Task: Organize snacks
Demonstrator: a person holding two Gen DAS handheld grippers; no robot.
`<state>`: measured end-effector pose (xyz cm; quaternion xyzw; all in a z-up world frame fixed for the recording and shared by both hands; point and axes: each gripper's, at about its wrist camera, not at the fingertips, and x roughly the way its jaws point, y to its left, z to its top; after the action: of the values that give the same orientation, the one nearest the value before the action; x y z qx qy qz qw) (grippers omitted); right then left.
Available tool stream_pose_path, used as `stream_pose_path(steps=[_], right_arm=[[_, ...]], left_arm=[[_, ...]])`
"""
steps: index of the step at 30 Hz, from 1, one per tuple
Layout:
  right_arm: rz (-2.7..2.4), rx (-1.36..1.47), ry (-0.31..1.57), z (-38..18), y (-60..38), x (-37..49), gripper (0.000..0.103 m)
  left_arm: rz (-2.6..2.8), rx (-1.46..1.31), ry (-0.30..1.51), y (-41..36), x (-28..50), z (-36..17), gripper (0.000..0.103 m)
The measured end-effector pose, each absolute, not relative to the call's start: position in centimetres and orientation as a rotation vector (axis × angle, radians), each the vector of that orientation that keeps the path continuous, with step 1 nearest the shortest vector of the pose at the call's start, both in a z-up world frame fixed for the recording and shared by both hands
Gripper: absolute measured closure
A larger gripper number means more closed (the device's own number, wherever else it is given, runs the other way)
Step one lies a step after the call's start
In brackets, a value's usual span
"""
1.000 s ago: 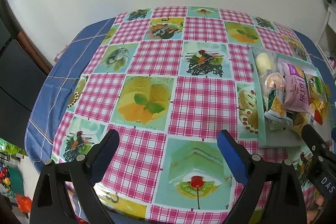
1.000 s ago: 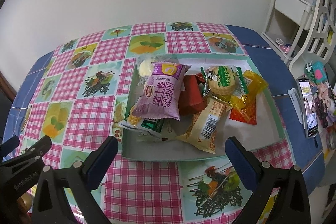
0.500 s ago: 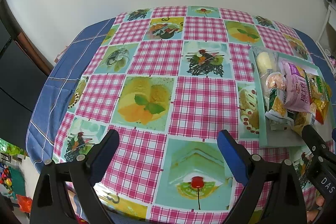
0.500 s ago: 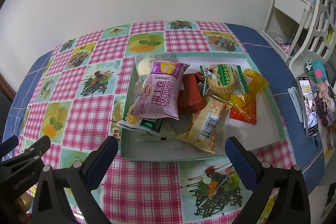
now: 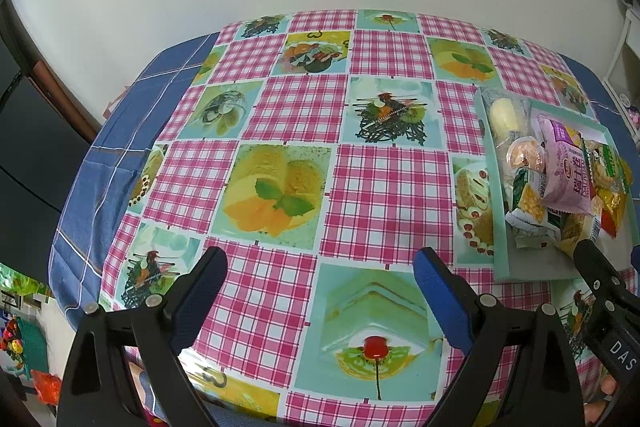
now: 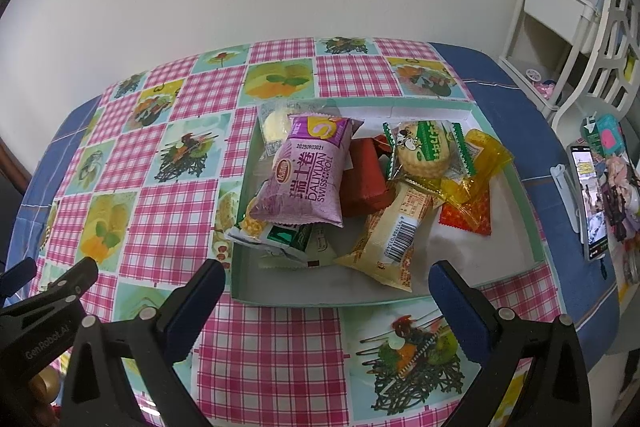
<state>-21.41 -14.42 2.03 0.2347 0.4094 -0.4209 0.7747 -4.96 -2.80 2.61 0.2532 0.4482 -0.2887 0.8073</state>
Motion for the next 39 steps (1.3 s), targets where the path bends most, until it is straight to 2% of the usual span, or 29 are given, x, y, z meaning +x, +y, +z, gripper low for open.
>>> stream_pose_path(steps=[39], right_arm=[[-0.912, 0.511, 0.890, 1.91, -14.01, -21.12, 0.000]], left_arm=[[-0.621, 0.542, 0.967, -2.91, -4.92, 2.54, 0.009]])
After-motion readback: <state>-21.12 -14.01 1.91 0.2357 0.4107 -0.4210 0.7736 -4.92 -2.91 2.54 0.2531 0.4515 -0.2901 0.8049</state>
